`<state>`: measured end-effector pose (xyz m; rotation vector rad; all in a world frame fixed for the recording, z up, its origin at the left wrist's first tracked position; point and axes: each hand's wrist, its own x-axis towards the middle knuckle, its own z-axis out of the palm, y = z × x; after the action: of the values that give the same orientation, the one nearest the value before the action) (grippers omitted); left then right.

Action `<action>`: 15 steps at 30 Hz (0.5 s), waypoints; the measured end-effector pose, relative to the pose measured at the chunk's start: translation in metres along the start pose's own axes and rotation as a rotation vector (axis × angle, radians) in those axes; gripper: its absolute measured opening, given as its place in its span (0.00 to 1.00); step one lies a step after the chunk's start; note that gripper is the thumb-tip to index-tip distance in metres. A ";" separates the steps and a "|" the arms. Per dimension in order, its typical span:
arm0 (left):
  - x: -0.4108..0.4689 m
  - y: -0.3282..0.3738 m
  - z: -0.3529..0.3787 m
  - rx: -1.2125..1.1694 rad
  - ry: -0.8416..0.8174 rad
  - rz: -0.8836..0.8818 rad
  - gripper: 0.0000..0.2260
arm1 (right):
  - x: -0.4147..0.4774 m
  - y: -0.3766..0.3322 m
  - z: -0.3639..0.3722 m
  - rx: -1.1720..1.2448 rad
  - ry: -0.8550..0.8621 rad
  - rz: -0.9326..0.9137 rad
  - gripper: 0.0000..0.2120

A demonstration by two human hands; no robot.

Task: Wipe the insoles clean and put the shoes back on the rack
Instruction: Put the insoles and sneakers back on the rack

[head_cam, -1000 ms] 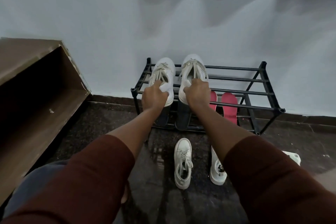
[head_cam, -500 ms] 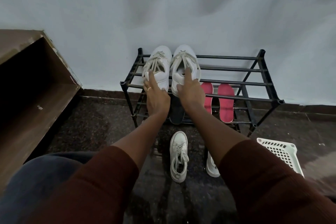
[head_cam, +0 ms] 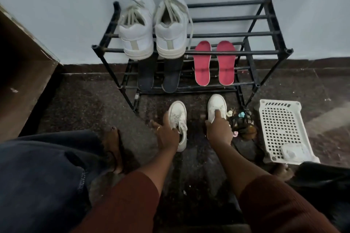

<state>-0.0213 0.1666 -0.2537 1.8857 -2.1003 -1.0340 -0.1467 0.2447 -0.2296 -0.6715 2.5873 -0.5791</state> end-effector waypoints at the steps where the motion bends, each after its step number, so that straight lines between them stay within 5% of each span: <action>1: 0.000 -0.010 0.011 -0.010 -0.063 -0.046 0.28 | 0.002 0.013 0.007 0.018 -0.036 0.047 0.21; 8: 0.018 -0.050 0.067 0.016 -0.304 -0.195 0.25 | 0.031 0.061 0.054 0.116 -0.226 0.256 0.23; 15: 0.026 -0.058 0.097 0.094 -0.246 -0.113 0.12 | 0.068 0.075 0.083 0.129 -0.270 0.302 0.19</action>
<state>-0.0291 0.1818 -0.3685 2.0353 -2.2290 -1.2732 -0.1895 0.2446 -0.3532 -0.2852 2.3150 -0.5118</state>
